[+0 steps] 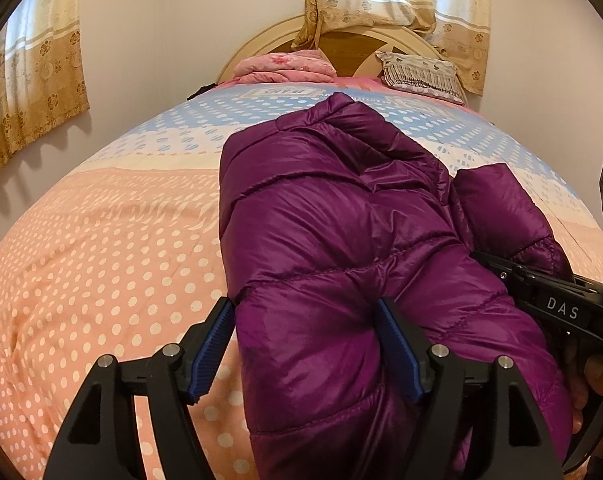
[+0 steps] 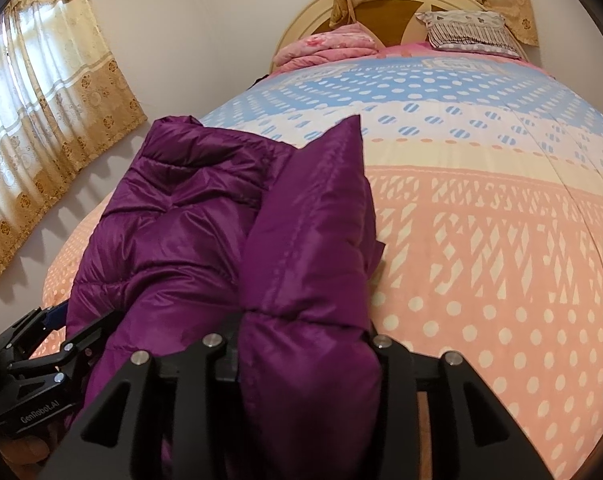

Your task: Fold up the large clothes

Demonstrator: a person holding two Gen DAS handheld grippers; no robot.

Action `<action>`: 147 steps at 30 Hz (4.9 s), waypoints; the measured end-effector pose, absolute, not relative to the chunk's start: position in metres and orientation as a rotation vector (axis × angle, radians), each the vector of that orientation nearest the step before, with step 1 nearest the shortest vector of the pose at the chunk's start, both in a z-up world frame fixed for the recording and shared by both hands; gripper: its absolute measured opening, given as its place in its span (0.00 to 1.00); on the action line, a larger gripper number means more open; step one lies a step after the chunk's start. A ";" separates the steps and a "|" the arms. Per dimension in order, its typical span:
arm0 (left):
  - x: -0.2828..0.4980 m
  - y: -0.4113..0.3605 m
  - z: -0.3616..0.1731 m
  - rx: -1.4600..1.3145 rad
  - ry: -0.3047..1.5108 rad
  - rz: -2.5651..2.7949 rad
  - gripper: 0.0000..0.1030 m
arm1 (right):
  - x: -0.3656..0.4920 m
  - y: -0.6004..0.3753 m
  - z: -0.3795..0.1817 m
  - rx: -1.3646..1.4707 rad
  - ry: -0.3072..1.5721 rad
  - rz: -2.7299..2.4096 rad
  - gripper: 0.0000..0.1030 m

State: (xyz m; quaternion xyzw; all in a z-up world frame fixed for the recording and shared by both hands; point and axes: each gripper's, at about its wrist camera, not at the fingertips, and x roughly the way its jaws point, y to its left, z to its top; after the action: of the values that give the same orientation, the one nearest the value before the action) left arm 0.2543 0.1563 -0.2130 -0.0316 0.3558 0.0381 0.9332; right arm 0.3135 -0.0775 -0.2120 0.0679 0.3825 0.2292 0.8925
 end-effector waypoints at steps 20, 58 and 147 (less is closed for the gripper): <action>0.251 0.176 -0.218 -0.100 0.726 0.098 0.86 | 0.313 -0.082 -0.218 0.151 0.784 0.435 0.56; 0.094 0.172 -0.058 -0.074 0.359 0.192 0.90 | 0.158 -0.116 -0.062 0.044 0.453 0.328 0.84; 0.055 0.161 -0.036 -0.070 0.272 0.170 0.90 | 0.084 -0.106 -0.023 -0.014 0.295 0.322 0.91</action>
State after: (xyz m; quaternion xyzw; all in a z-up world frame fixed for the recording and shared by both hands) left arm 0.0553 0.1613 -0.0365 -0.0347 0.1355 0.0847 0.9865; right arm 0.0842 -0.1059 -0.0227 -0.0070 0.1465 0.1597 0.9762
